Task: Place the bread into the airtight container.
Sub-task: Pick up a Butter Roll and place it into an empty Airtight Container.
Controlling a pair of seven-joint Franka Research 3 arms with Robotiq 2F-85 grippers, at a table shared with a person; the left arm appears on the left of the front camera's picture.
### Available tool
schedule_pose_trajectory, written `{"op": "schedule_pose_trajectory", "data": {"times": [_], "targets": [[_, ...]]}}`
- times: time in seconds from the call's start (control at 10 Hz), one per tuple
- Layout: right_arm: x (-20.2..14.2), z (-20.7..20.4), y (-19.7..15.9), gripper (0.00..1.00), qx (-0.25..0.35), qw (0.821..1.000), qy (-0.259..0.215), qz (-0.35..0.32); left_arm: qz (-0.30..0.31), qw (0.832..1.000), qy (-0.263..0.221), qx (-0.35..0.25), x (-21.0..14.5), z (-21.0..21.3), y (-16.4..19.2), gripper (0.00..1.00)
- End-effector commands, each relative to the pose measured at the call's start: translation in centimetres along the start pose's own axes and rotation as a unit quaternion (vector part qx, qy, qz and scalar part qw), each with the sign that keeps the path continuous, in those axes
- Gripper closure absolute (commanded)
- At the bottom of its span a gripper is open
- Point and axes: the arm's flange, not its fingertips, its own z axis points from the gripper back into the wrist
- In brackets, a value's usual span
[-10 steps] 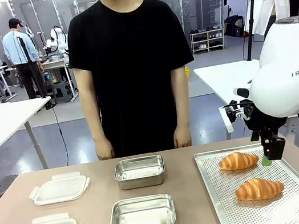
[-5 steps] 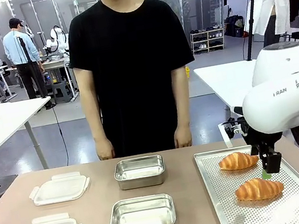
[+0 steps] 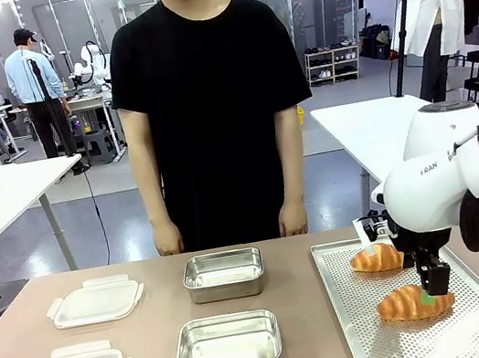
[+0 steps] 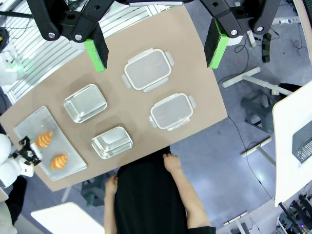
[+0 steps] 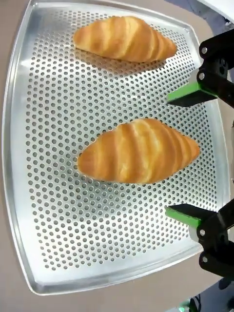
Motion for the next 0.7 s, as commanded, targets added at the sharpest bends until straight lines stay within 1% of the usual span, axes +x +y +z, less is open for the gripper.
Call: {"op": "schedule_pose_trajectory", "data": {"times": [0.0, 0.2, 0.6], "targets": [[-0.3, -1.5, -0.6, 0.0, -0.004, 1.0, -0.009, 0.013, 0.0, 1.0, -0.001, 0.0, 0.0, 0.1, 0.0, 0.0], [-0.2, -2.7, -0.9, 0.0, -0.01, 1.0, -0.002, 0.016, 0.0, 1.0, -0.001, 0.0, 0.0, 0.1, 0.0, 0.0], [0.1, -4.6, -1.4, 0.0, 0.012, 1.0, -0.002, 0.018, 0.0, 1.0, -0.001, 0.0, 0.0, 0.1, 0.0, 0.0]]}}
